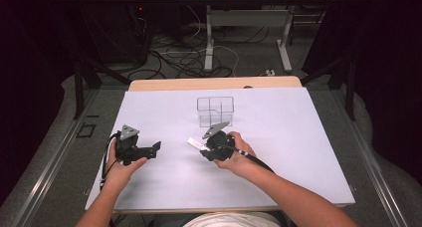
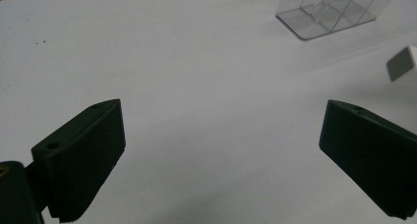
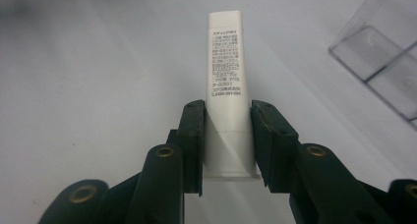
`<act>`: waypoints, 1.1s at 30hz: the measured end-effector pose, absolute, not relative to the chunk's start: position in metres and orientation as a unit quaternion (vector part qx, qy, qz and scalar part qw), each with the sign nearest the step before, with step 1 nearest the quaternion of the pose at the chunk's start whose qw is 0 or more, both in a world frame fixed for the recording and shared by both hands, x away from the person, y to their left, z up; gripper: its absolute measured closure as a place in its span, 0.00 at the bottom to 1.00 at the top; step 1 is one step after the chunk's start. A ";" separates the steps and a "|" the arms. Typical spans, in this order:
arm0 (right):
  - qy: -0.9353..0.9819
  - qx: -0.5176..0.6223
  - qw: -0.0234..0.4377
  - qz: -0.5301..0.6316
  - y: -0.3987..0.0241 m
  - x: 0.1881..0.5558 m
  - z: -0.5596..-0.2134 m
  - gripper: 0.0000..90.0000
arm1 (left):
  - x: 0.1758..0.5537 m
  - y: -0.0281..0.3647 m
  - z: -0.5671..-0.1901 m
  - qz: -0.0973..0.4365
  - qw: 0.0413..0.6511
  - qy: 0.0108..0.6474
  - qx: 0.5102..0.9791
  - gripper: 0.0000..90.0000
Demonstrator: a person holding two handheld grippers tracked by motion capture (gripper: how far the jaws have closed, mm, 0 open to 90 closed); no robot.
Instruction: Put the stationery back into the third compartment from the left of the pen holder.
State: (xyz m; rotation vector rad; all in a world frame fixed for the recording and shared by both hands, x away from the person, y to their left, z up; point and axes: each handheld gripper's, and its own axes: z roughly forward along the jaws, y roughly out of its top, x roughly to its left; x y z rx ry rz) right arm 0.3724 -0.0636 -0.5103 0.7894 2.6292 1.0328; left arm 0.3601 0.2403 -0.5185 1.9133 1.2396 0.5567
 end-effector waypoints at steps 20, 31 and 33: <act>0.916 0.044 0.295 0.269 -0.096 0.359 -0.498 0.75 | 0.361 0.219 -0.504 0.203 0.398 0.438 0.780 0.09; 0.899 -0.081 0.374 0.214 -0.109 0.348 -0.503 0.75 | 0.363 0.203 -0.499 0.180 0.395 0.400 0.807 0.19; 0.897 -0.092 0.380 0.207 -0.111 0.347 -0.502 0.75 | 0.364 0.199 -0.498 0.172 0.394 0.390 0.815 0.20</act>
